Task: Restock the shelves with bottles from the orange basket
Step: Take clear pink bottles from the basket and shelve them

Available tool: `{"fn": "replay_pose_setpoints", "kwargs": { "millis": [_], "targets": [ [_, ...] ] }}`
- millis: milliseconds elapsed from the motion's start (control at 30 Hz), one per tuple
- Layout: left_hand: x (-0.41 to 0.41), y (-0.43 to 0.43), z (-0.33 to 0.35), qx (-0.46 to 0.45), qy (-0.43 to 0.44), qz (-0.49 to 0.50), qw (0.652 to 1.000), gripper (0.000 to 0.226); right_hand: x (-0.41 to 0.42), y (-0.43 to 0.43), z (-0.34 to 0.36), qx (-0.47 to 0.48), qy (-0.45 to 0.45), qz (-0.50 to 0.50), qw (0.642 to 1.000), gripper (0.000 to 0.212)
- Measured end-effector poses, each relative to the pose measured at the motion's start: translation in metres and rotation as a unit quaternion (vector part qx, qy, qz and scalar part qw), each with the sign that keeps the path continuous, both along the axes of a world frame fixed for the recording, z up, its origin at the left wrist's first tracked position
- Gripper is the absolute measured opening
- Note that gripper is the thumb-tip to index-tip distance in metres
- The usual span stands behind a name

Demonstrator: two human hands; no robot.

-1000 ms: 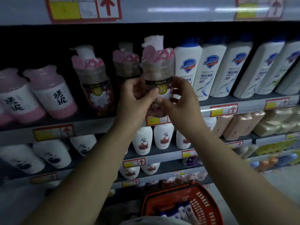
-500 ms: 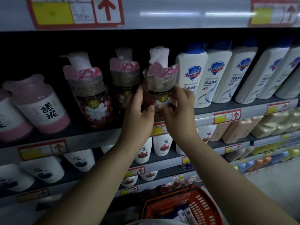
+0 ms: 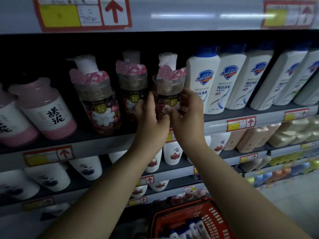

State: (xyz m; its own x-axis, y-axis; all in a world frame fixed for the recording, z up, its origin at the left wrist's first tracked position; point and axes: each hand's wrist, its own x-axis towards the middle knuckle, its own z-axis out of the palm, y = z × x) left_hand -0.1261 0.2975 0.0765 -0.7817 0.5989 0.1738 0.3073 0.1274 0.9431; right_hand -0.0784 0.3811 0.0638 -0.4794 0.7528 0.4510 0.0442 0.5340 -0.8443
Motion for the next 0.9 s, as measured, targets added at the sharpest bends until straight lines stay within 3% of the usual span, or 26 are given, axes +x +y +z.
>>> {"fn": "replay_pose_setpoints", "kwargs": {
  "millis": [133,233,433,667,900],
  "targets": [
    [0.002,-0.002,0.003,-0.020,-0.018,-0.012,1.000,0.073,0.002,-0.001,0.004,0.014,-0.031,-0.006,0.999,0.058],
    [0.007,-0.006,0.006,0.025,-0.069,-0.022,0.997,0.070,0.009,-0.004,0.005,0.004,-0.025,0.021,0.999,0.052],
    [0.028,-0.019,0.020,0.104,-0.145,0.000,0.984,0.048,0.049,-0.014,0.016,-0.119,0.022,0.117,0.986,0.041],
    [0.088,-0.021,0.026,0.151,-0.155,-0.003,0.976,0.043,0.117,-0.019,0.034,-0.161,0.017,0.203,0.966,0.040],
    [0.150,-0.019,0.005,0.146,-0.177,0.020,0.973,0.042,0.184,-0.013,0.002,-0.190,-0.024,0.223,0.956,0.044]
  ]
}}
